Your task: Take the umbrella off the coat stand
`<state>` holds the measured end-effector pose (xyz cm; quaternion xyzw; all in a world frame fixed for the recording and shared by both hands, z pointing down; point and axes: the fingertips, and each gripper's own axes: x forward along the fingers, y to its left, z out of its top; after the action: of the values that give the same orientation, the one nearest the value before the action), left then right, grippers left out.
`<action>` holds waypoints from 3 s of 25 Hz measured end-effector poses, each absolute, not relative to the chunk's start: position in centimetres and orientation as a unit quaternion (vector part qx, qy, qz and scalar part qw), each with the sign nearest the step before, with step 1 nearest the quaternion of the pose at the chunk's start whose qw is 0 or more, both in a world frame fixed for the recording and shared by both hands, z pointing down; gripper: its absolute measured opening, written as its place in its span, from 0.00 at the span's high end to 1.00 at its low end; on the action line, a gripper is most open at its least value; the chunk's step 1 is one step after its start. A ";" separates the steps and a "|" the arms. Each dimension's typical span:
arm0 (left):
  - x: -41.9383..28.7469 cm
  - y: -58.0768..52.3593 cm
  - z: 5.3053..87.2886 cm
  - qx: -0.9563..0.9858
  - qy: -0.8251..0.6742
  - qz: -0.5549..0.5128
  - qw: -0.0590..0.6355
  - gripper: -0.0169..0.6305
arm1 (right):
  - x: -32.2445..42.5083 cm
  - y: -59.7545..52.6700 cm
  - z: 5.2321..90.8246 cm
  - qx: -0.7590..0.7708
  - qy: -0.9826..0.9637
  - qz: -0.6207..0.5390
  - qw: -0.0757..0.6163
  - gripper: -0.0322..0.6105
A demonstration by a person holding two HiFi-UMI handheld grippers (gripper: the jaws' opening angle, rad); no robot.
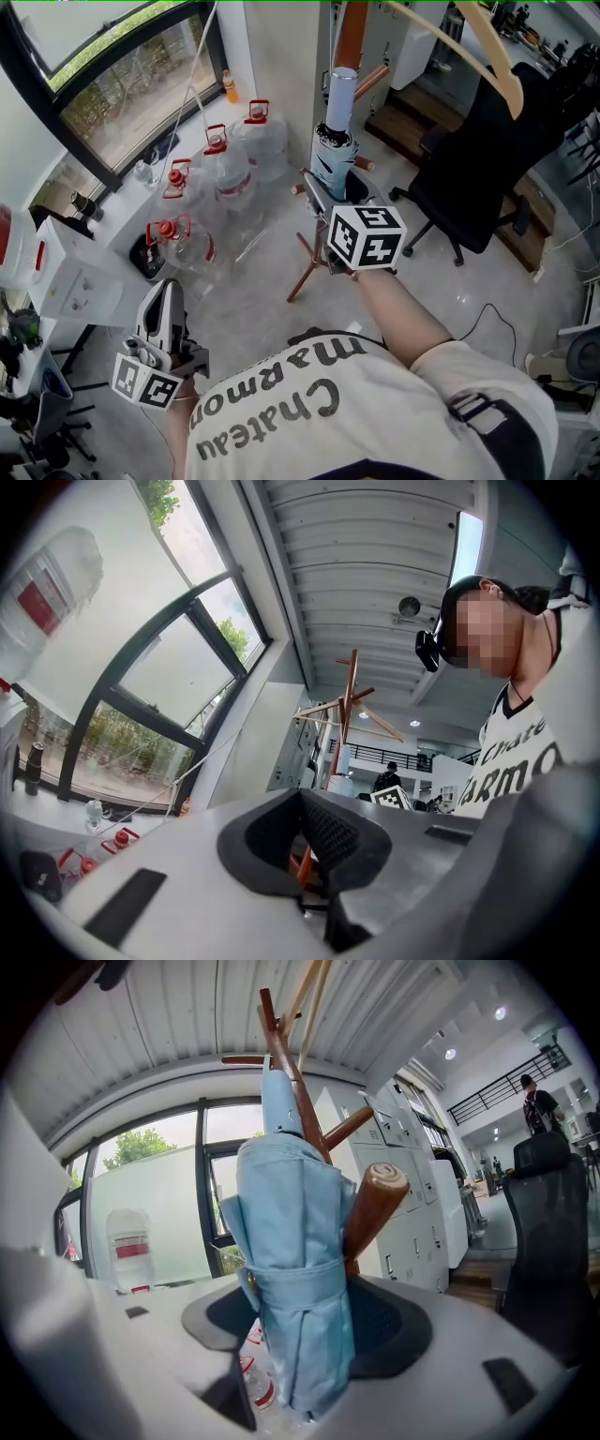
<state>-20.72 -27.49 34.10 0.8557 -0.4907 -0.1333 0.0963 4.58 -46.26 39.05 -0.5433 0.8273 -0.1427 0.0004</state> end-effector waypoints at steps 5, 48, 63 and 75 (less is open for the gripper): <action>-20.7 -27.5 33.8 0.857 -0.488 -0.136 0.091 0.94 | 4.8 -46.1 39.1 -0.551 0.823 -0.140 -0.003 0.51; -23.0 -23.7 32.7 0.843 -0.510 -0.152 0.080 0.94 | 0.7 -41.8 31.4 -0.465 0.866 -0.156 0.096 0.53; -23.5 -21.6 32.1 0.844 -0.508 -0.159 0.070 0.94 | -1.0 -38.8 32.7 -0.443 0.874 -0.178 0.086 0.53; -24.4 -18.1 31.9 0.847 -0.501 -0.158 0.078 0.94 | -3.9 -33.7 34.3 -0.425 0.880 -0.203 0.067 0.53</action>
<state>-24.45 -18.06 31.94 0.8472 -0.5014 -0.1575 0.0776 -3.94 -33.72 34.28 -0.4246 0.8798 -0.2031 0.0667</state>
